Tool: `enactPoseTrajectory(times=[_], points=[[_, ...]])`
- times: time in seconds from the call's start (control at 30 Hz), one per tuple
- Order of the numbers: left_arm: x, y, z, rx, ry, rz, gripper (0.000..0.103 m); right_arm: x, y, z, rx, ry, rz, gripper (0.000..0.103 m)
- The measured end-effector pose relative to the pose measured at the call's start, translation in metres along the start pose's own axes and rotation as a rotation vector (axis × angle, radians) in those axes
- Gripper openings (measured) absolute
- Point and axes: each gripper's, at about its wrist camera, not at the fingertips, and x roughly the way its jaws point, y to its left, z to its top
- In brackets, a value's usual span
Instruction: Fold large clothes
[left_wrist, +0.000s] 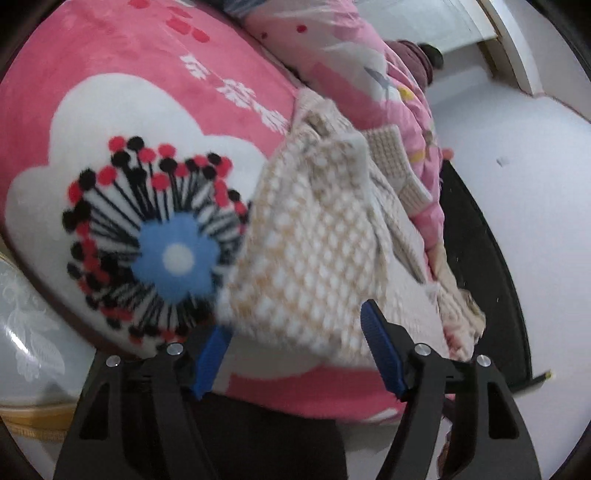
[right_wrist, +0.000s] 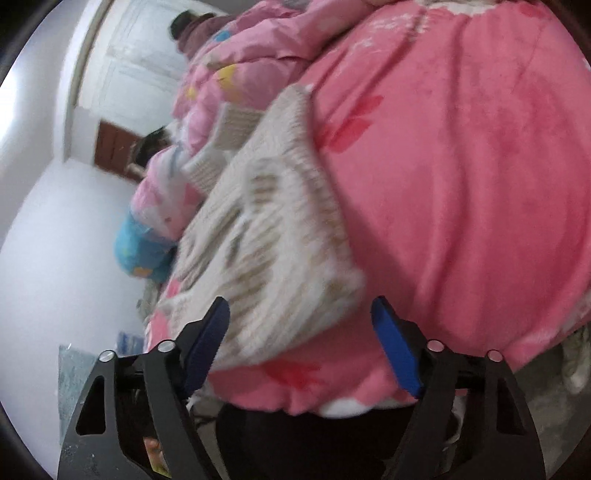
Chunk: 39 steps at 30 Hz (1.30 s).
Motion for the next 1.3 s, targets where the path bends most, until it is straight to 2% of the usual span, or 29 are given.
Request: enactPoseTrajectory(times=[0.07, 0.13, 0.2, 0.23, 0.27, 0.3, 0.4, 0.5, 0.63, 0.7, 0.73, 0.8, 0.83, 0.87, 0.9, 0.93, 0.97, 1.03, 1.1, 1.13, 1.2, 1.3], points=[[0.002, 0.0, 0.002, 0.0, -0.015, 0.026, 0.066, 0.008, -0.007, 0.004, 0.028, 0.006, -0.03, 0.056], [0.004, -0.005, 0.002, 0.011, -0.033, 0.091, 0.057, 0.011, -0.009, 0.006, 0.042, -0.006, -0.04, 0.048], [0.004, -0.012, 0.003, 0.044, -0.062, 0.153, 0.047, 0.009, 0.002, 0.006, -0.015, -0.03, -0.076, 0.029], [0.004, -0.018, 0.003, 0.078, -0.079, 0.193, 0.042, 0.008, 0.01, 0.005, -0.058, -0.047, -0.114, 0.027], [0.002, -0.024, 0.002, 0.121, -0.098, 0.24, 0.03, 0.005, 0.018, 0.003, -0.107, -0.066, -0.151, 0.019], [-0.001, -0.036, 0.0, 0.193, -0.125, 0.296, 0.022, 0.002, 0.031, 0.0, -0.171, -0.089, -0.192, 0.016], [-0.017, -0.07, -0.007, 0.364, -0.205, 0.375, 0.015, -0.013, 0.063, -0.009, -0.32, -0.167, -0.261, 0.013], [-0.04, -0.099, -0.011, 0.462, -0.245, 0.371, 0.013, -0.042, 0.085, -0.012, -0.379, -0.226, -0.234, 0.011], [-0.072, -0.112, -0.018, 0.513, -0.244, 0.347, 0.013, -0.075, 0.077, -0.016, -0.375, -0.23, -0.201, 0.011], [-0.083, -0.099, -0.023, 0.489, -0.201, 0.335, 0.013, -0.08, 0.064, -0.016, -0.33, -0.187, -0.174, 0.011], [-0.083, -0.092, -0.027, 0.475, -0.182, 0.334, 0.013, -0.076, 0.049, -0.017, -0.295, -0.134, -0.158, 0.012], [-0.065, -0.07, -0.03, 0.439, -0.102, 0.364, 0.018, -0.056, 0.033, -0.02, -0.267, -0.047, -0.166, 0.021], [-0.053, -0.059, -0.03, 0.419, -0.06, 0.393, 0.02, -0.039, 0.017, -0.022, -0.251, 0.034, -0.221, 0.026], [-0.038, -0.04, -0.031, 0.385, 0.012, 0.464, 0.02, -0.03, 0.009, -0.023, -0.252, 0.082, -0.268, 0.033], [-0.032, -0.031, -0.031, 0.367, 0.038, 0.51, 0.021, -0.02, -0.001, -0.024, -0.254, 0.141, -0.35, 0.045], [-0.03, -0.023, -0.03, 0.343, 0.049, 0.533, 0.021, -0.018, -0.005, -0.023, -0.259, 0.168, -0.382, 0.052], [-0.037, -0.014, -0.028, 0.305, 0.041, 0.508, 0.022, -0.019, -0.005, -0.022, -0.275, 0.18, -0.4, 0.056], [-0.053, -0.01, -0.022, 0.273, -0.009, 0.461, 0.029, -0.03, 0.012, -0.02, -0.374, 0.152, -0.427, 0.057], [-0.066, -0.015, -0.016, 0.284, -0.074, 0.433, 0.035, -0.038, 0.035, -0.017, -0.477, 0.093, -0.42, 0.069], [-0.068, -0.021, -0.011, 0.302, -0.098, 0.407, 0.036, -0.038, 0.047, -0.015, -0.518, 0.06, -0.401, 0.071], [-0.059, -0.037, -0.004, 0.351, -0.103, 0.369, 0.041, -0.024, 0.068, -0.009, -0.595, 0.017, -0.383, 0.071], [-0.031, -0.062, 0.004, 0.443, -0.097, 0.383, 0.042, 0.012, 0.085, -0.003, -0.687, -0.005, -0.399, 0.07]])
